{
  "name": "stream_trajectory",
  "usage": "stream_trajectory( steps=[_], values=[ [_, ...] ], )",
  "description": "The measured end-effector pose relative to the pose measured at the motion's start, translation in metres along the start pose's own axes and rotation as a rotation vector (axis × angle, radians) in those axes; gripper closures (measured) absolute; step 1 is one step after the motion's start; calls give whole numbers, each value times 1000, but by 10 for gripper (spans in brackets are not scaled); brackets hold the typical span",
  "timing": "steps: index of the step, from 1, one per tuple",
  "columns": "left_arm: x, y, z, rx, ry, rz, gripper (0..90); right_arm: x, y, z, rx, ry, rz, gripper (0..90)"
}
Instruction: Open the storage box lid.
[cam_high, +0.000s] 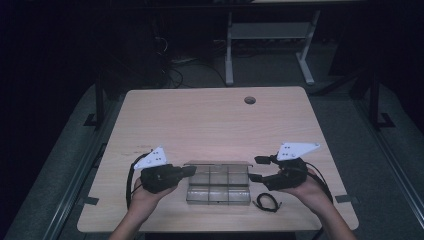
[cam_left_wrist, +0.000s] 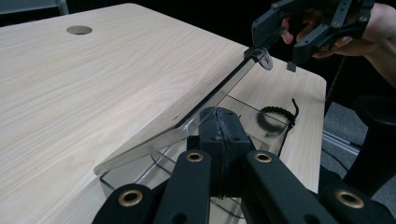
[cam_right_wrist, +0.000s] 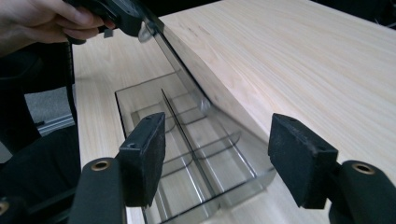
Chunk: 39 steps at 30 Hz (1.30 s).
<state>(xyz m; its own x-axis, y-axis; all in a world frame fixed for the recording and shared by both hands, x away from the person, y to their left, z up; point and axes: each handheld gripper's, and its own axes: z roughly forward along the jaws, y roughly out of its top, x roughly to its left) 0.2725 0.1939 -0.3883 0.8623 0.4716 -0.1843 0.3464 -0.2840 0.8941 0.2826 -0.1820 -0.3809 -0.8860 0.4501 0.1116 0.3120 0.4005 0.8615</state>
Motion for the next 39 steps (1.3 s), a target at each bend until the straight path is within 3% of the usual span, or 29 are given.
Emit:
stream_trajectory(
  steps=[7, 13, 24, 36, 39],
  values=[
    [0, 0, 1, 7, -5, 5, 892, -5, 14, 12, 1, 54, -23, 439],
    [0, 1, 1, 3, -9, -1, 892, -4, 16, 18, -3, 67, -50, 485],
    [0, 1, 1, 4, -9, 1, 889, -3, 14, 17, -1, 46, -67, 615],
    [-2, -3, -8, 45, -30, 8, 831, -3, 14, 17, -3, 50, -78, 622],
    [-2, -4, -13, 54, -14, 20, 790, -3, 14, 17, -6, 51, -75, 623]
  ],
)
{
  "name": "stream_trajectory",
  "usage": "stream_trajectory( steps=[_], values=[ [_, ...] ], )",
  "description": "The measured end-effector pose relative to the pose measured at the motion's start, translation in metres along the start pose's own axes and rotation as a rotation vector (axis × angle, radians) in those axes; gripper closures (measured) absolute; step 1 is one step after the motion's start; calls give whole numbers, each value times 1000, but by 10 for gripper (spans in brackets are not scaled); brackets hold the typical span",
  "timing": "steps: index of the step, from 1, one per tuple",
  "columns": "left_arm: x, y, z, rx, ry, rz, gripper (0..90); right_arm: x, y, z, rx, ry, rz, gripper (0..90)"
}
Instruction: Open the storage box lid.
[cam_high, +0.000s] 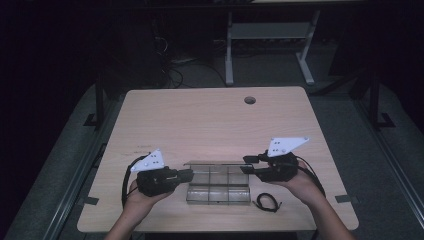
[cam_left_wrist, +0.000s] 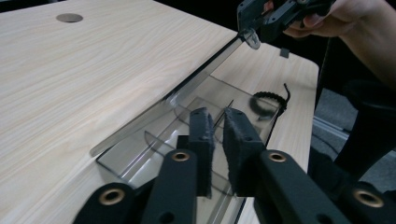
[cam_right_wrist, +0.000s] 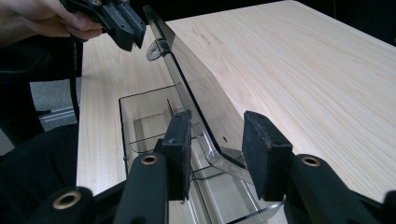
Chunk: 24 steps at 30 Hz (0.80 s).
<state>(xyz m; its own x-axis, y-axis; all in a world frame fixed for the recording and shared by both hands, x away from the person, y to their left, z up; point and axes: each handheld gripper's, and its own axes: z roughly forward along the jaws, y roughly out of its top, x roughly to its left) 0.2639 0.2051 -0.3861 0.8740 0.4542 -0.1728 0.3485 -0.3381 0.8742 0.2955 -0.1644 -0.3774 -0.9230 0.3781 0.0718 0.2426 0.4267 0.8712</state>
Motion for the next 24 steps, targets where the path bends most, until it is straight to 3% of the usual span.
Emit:
stream_trajectory(
  steps=[10, 17, 24],
  values=[
    [9, 3, -17, -16, 70, 16, 697, -1, 0, 0, -1, 2, -8, 627],
    [18, 15, -15, -32, 38, 44, 566, -3, 1, 0, -6, 4, 1, 630],
    [20, 23, 1, -4, -6, 90, 503, -4, 1, 0, -8, 7, 7, 630]
  ],
)
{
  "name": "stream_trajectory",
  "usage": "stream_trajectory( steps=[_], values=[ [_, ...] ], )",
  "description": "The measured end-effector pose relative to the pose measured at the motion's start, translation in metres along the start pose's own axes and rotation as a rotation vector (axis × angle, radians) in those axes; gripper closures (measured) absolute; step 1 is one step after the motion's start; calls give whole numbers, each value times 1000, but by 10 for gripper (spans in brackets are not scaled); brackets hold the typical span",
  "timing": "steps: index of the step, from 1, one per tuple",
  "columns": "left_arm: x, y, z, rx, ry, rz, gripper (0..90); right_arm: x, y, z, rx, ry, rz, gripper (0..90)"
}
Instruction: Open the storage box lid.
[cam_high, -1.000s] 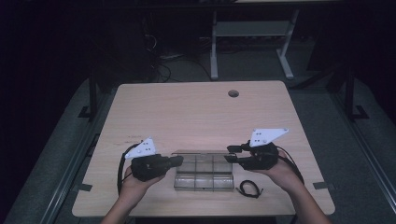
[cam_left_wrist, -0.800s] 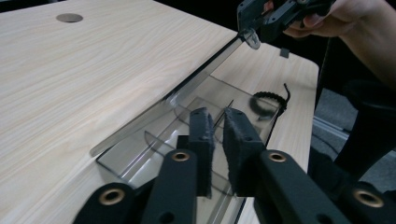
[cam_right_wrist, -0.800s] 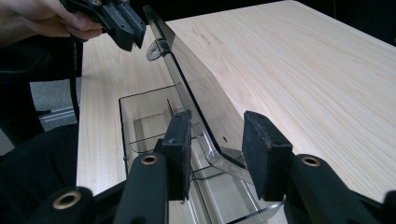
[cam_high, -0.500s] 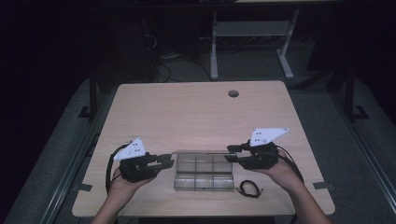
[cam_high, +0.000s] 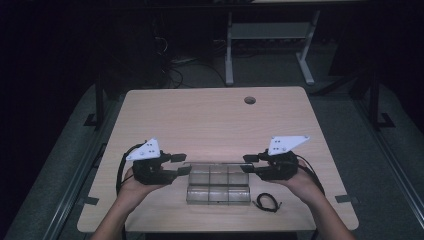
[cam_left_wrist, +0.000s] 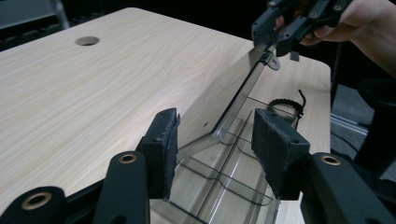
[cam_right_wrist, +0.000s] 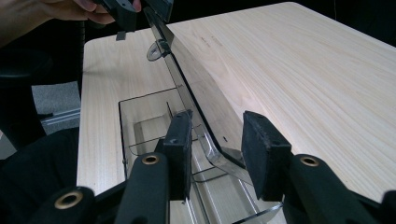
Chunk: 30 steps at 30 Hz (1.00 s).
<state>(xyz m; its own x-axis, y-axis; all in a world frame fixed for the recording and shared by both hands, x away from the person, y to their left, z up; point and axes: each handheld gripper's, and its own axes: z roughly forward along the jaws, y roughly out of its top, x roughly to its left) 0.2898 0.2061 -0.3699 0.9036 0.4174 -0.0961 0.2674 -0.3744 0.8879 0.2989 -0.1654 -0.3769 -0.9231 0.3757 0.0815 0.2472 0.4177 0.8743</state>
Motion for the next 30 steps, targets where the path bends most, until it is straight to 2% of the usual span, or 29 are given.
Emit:
stream_trajectory(
  steps=[6, 9, 16, 30],
  values=[
    [0, 3, 10, 20, -9, 29, 533, 0, 0, -1, -1, -3, 4, 630],
    [0, 2, 12, 11, -5, 34, 554, -1, 0, -1, 0, -2, 5, 630],
    [0, 2, 13, 14, 9, 41, 612, -2, 0, -1, -4, 1, 5, 633],
    [-2, 3, 10, 24, -7, 56, 645, -2, 1, -1, -3, -3, 0, 644]
  ],
)
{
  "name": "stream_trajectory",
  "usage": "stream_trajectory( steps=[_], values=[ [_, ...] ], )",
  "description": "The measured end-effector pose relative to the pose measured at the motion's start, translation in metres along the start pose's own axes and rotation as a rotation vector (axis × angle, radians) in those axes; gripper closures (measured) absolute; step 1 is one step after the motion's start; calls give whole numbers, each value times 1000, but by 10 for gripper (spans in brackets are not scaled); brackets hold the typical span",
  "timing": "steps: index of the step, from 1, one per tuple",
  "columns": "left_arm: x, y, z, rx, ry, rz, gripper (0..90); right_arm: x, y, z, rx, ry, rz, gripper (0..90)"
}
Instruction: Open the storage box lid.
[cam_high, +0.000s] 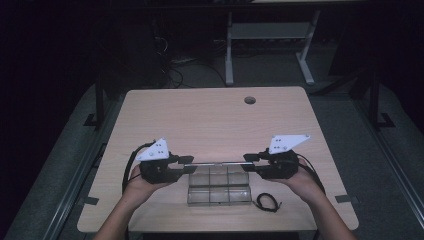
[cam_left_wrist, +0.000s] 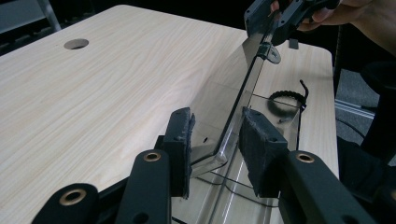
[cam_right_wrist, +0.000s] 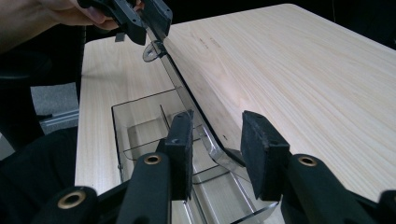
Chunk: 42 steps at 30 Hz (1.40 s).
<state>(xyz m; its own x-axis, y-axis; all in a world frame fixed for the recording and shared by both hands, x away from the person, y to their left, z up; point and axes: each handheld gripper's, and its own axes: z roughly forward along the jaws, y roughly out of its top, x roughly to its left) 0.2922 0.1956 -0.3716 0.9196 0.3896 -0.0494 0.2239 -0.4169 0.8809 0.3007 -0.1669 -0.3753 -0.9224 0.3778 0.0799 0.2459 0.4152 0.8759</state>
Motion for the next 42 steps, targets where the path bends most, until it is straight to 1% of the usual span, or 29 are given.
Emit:
stream_trajectory(
  steps=[2, 6, 7, 12, 18, 22, 26, 33, 38, 42],
  values=[
    [0, 0, 0, -3, -1, -4, 649, 0, 1, 0, -1, -1, -8, 649],
    [1, 2, -1, -3, -5, -4, 658, 0, 2, -1, -4, 4, -1, 658],
    [2, 3, -2, -3, -6, -1, 660, 0, 3, -1, -5, 5, -2, 660],
    [7, 6, -1, 0, -14, -12, 666, -5, 5, 0, -7, 5, -8, 671],
    [11, 9, -1, 4, -19, -9, 675, -8, 8, 0, -8, 1, -2, 685],
    [14, 10, 0, -5, -22, -29, 677, -10, 9, 0, -12, 1, -4, 691],
    [18, 12, 0, -2, -28, -41, 681, -15, 10, 0, -17, 1, -1, 703],
    [24, 17, 2, -5, -21, -35, 691, -19, 14, -1, -16, 1, -9, 720],
    [28, 18, 3, -10, -20, -47, 696, -23, 16, -1, -21, -1, -4, 730],
    [32, 21, 4, -5, -17, -47, 702, -27, 17, 0, -25, 0, -10, 736]
  ],
)
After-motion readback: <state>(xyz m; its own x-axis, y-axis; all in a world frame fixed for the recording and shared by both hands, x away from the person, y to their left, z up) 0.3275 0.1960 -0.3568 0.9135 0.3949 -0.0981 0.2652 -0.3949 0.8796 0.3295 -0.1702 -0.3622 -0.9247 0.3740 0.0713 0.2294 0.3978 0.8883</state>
